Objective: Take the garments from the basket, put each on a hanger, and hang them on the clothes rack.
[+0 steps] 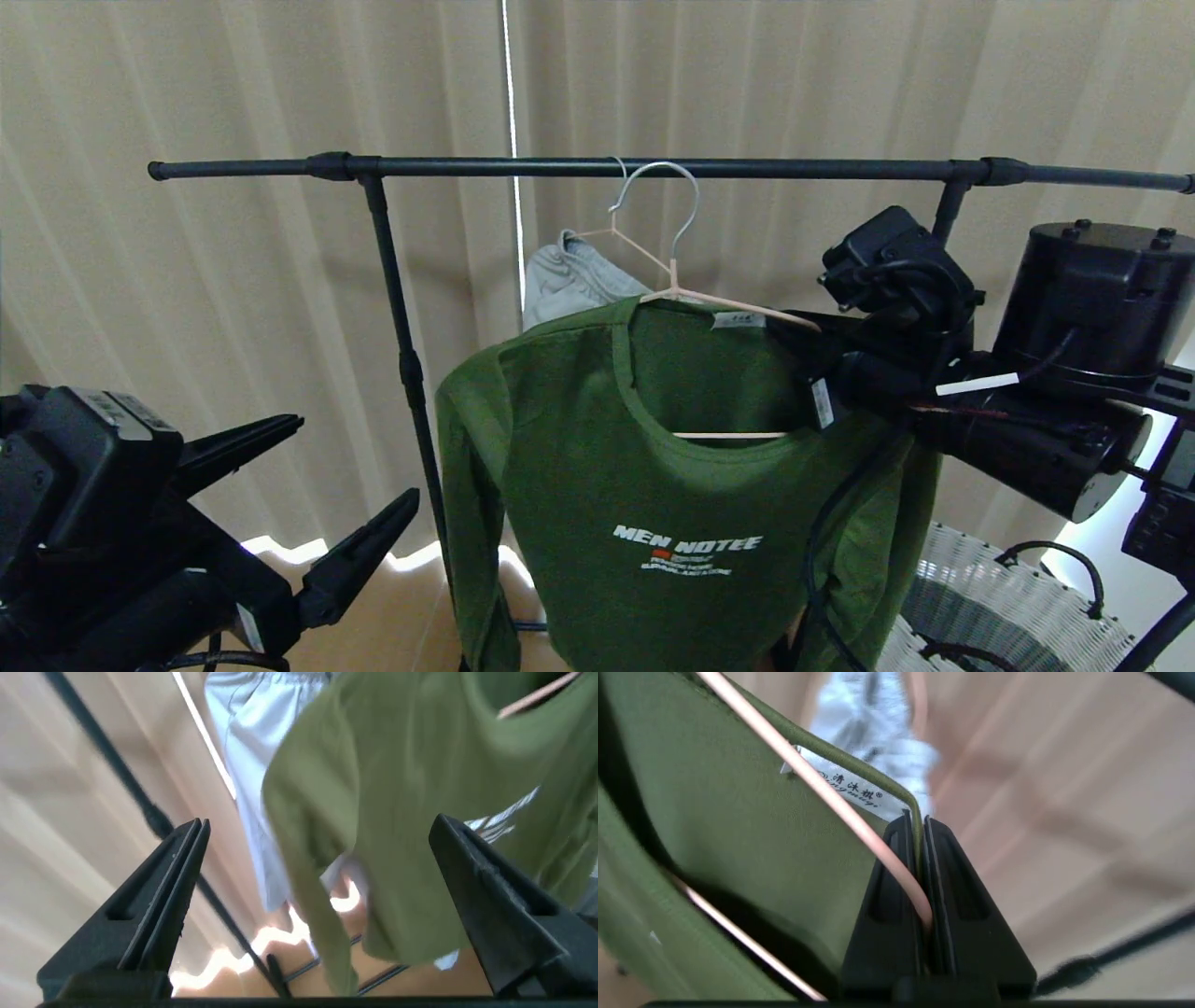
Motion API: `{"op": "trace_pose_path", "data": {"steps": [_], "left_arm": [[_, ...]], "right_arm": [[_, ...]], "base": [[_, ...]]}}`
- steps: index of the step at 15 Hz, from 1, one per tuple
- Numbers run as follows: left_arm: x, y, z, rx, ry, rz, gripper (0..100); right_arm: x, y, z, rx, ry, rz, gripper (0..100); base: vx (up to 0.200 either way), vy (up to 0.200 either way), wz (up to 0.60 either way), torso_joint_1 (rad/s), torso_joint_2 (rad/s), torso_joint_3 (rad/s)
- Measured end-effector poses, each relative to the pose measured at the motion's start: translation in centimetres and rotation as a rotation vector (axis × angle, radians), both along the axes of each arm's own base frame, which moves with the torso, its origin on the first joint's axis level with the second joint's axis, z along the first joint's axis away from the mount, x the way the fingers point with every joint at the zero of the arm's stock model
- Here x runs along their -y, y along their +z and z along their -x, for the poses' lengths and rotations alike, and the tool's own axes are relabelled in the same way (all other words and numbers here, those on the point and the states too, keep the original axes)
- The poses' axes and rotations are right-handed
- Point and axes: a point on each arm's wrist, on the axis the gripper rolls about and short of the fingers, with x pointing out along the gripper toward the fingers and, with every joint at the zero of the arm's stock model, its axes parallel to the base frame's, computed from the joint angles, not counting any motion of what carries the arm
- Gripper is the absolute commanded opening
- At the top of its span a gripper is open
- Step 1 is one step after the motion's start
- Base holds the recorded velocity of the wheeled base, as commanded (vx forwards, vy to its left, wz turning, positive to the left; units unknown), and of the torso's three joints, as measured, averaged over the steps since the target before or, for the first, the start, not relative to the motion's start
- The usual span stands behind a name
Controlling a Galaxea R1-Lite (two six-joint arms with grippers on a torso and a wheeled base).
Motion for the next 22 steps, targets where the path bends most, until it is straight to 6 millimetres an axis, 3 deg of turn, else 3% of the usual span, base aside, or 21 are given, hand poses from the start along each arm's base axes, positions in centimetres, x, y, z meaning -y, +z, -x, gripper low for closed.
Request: {"op": "trace_pose_path", "data": {"steps": [5, 10, 16, 17, 22], "left_arm": [[-0.4, -2.0, -0.6, -0.081, 0.047, -0.059, 100], [0.0, -4.0, -2.8, -0.196, 0.083, -0.101, 100], [-0.3, -3.7, -5.4, -0.209, 0.169, -0.098, 100], [-0.2, -3.6, -5.7, -0.204, 0.168, -0.097, 0], [0.2, -3.5, -6.7, -0.207, 0.176, -0.103, 0]], "right_arm": [[0.7, 1.1, 0.5, 0.035, -0.010, -0.028, 0], [0.9, 2.4, 0.9, 0.138, 0.004, -0.103, 0], [1.0, 2.5, 1.6, 0.178, 0.074, -0.132, 0], [1.0, 2.5, 1.7, 0.178, 0.081, -0.132, 0], [1.3, 2.6, 2.4, 0.179, 0.085, -0.127, 0]], "base": [[0.000, 0.000, 0.00, 0.000, 0.00, 0.000], [0.000, 0.000, 0.00, 0.000, 0.00, 0.000], [0.000, 0.000, 0.00, 0.000, 0.00, 0.000], [0.000, 0.000, 0.00, 0.000, 0.00, 0.000], [0.000, 0.000, 0.00, 0.000, 0.00, 0.000]]}}
